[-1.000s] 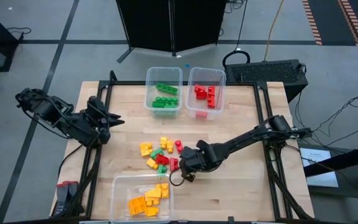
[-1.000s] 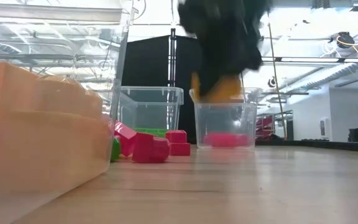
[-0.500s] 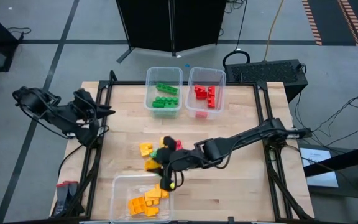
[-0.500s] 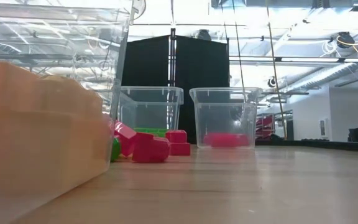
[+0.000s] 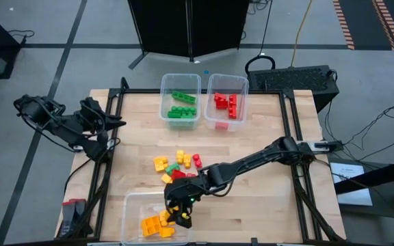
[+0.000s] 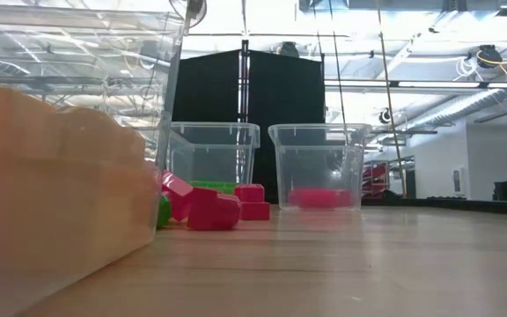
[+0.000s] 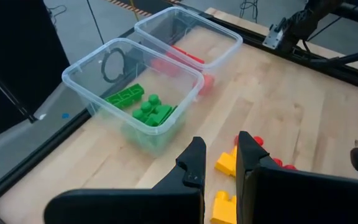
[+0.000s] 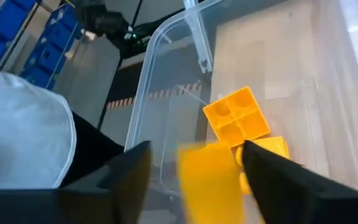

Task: Sort blocks
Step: Put the yellow game piece into the bottom transparent bin, then put the red game piece into the top right transparent bin

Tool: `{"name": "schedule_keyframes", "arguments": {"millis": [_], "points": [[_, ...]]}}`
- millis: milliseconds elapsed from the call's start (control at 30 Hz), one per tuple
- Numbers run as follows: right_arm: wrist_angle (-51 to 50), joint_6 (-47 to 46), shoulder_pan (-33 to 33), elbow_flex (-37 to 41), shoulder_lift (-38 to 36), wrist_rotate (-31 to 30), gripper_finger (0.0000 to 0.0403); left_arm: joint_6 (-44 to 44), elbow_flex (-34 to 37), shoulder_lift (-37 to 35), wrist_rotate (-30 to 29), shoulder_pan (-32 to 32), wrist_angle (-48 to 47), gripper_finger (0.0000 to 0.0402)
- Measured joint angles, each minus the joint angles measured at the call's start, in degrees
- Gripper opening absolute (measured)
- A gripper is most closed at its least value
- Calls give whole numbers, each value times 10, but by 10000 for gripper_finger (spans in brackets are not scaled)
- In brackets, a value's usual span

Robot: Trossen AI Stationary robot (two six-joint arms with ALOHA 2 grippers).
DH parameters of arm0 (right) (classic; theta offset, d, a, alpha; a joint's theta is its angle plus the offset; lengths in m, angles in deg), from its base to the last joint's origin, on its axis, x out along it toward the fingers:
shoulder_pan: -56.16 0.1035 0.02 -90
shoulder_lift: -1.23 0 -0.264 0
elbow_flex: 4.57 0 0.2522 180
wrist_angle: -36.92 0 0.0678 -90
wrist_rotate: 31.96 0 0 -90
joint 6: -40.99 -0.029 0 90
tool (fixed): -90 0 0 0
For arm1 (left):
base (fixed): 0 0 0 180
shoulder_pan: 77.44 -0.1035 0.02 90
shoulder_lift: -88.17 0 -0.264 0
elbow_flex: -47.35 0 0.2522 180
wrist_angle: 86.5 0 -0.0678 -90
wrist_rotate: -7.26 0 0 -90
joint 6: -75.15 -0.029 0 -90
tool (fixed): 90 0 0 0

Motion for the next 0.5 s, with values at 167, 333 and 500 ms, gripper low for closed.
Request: {"name": "schedule_keyframes", "arguments": {"millis": [167, 333, 500], "points": [[-8, -22, -2, -12, -6, 1, 310, 1, 0, 0, 13, 0, 0, 0], [-127, 25, -14, -103, -22, 4, 304, 10, 0, 0, 22, 0, 0, 0], [-380, 118, -23, -223, -37, -128, 290, 14, 0, 0, 26, 0, -1, 0]]}}
